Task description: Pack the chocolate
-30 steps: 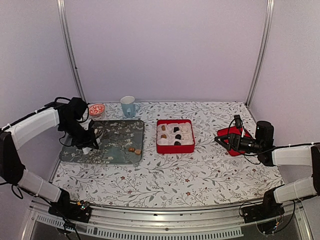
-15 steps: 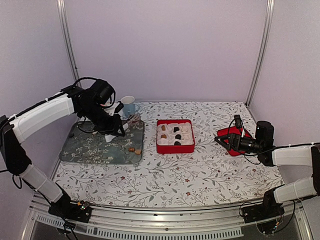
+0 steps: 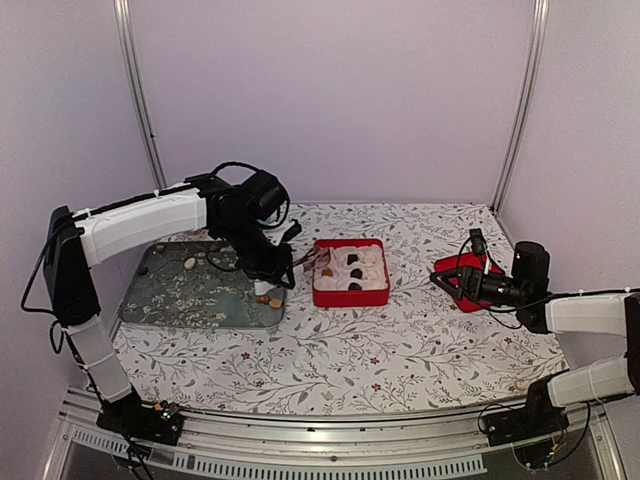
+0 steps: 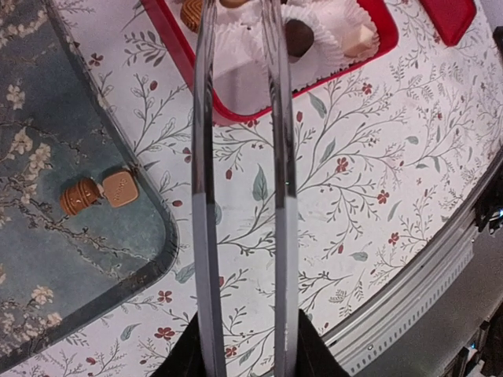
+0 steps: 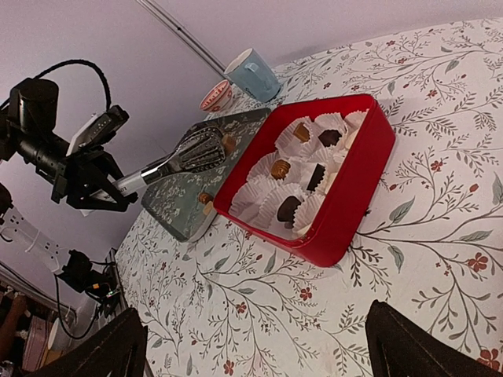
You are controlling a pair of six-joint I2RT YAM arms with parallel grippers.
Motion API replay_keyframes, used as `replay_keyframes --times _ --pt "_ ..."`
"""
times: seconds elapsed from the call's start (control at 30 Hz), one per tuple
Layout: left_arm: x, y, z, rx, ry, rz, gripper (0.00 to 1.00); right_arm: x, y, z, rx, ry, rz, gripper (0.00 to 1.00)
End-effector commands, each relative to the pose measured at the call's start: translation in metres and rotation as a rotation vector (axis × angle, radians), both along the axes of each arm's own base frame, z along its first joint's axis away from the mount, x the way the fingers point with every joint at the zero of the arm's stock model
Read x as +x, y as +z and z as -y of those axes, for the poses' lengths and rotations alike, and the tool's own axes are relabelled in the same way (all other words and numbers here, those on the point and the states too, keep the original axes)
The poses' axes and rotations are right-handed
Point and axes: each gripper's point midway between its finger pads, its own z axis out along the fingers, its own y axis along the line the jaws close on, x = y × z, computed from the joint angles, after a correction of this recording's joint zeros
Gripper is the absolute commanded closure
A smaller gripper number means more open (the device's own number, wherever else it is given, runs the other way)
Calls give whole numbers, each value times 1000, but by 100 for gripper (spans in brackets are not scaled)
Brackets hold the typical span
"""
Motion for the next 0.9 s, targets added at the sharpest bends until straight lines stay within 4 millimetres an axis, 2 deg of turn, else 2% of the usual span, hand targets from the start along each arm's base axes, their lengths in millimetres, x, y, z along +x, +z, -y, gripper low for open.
replay_keyframes --times 0.0,0.27,0.6,0.87 --pt "-4 4 15 -19 -53 12 78 -3 5 0 7 -1 24 1" --pt "-17 -13 20 -5 -77 -35 77 -3 5 0 6 0 26 1" --pt "-26 -23 16 10 -86 -67 76 -4 5 1 6 -3 26 1" --pt "-27 -22 15 9 -87 -58 68 -4 3 0 4 -2 20 1"
